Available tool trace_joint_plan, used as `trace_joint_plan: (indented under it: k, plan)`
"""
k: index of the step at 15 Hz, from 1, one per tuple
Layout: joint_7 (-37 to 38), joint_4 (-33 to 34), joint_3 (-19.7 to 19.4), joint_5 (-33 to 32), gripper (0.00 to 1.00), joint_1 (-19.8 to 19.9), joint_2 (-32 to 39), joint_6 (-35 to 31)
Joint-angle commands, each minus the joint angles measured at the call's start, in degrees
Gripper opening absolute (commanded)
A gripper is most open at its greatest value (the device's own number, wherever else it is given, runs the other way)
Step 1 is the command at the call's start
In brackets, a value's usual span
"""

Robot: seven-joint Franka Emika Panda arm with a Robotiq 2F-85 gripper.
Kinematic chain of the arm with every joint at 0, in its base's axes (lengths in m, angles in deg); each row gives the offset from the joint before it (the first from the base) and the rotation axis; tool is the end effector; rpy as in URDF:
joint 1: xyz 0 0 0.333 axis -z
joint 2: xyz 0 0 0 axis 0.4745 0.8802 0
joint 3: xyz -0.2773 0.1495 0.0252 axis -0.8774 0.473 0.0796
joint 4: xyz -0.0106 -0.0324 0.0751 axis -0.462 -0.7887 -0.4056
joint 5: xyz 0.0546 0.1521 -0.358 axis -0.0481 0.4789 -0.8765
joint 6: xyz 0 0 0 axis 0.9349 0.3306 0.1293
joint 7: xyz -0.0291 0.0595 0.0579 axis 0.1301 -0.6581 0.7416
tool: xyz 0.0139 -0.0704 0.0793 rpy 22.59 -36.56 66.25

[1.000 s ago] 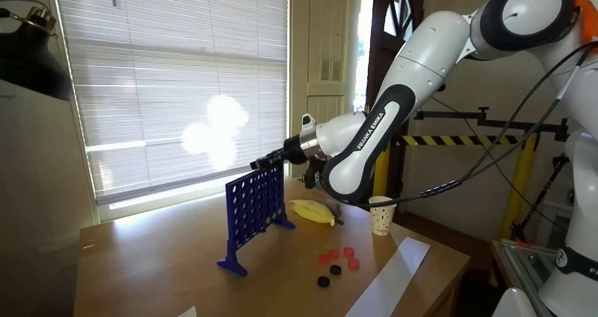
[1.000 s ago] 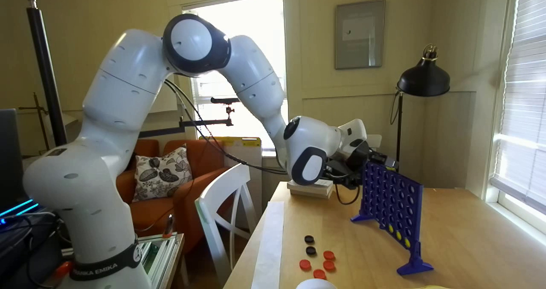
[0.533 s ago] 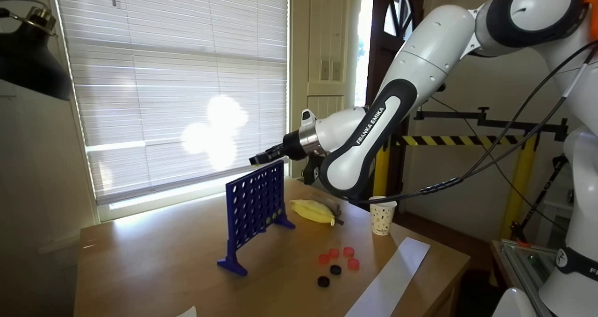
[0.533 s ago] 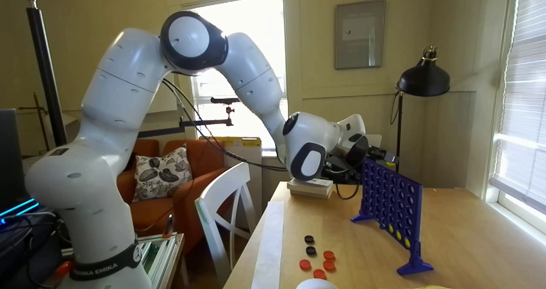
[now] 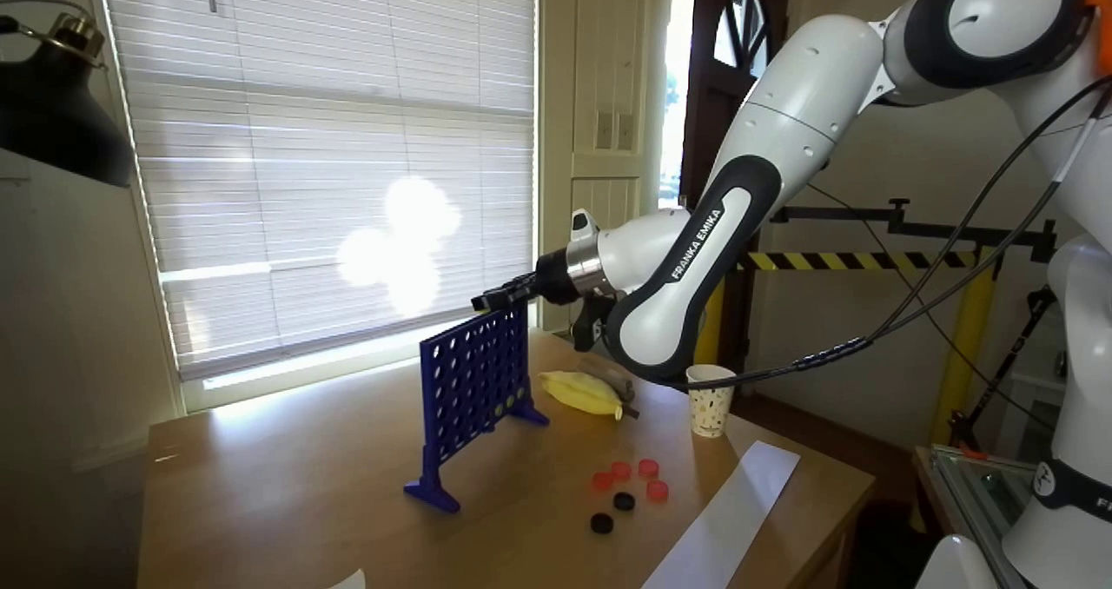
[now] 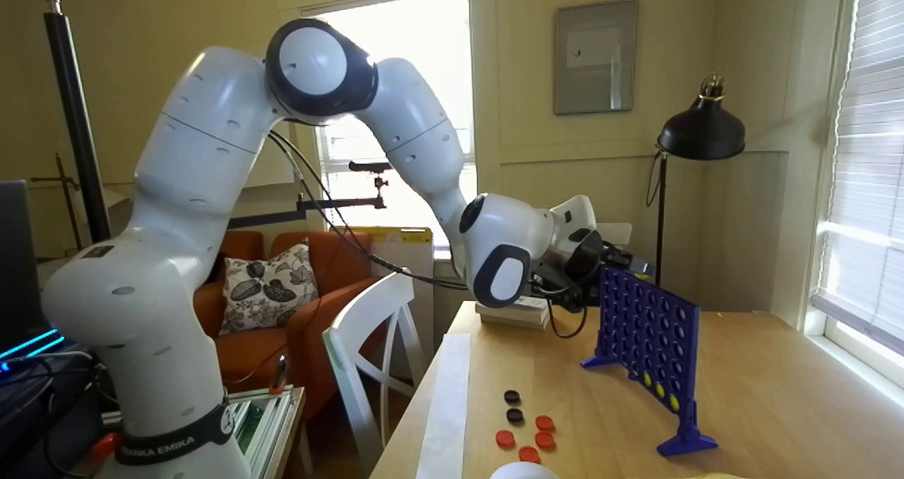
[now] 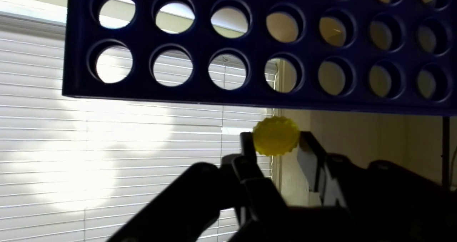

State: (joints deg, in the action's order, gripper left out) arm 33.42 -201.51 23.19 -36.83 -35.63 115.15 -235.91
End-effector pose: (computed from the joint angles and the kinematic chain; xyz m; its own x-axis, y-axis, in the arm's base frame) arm 0.6056 0.0577 0.3079 0.3475 0.0709 0.9350 0.0683 -0.9964 0.0501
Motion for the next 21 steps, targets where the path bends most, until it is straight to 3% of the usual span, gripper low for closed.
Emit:
trace_joint_plan:
  k: [1, 21]
  plan:
    - [0.20, -1.16, 0.32, 0.21, 0.11, 0.31, 0.10, -2.56]
    - [0.29, 0.98, 0.48, -1.01, 0.11, 1.03, 1.98, -2.93]
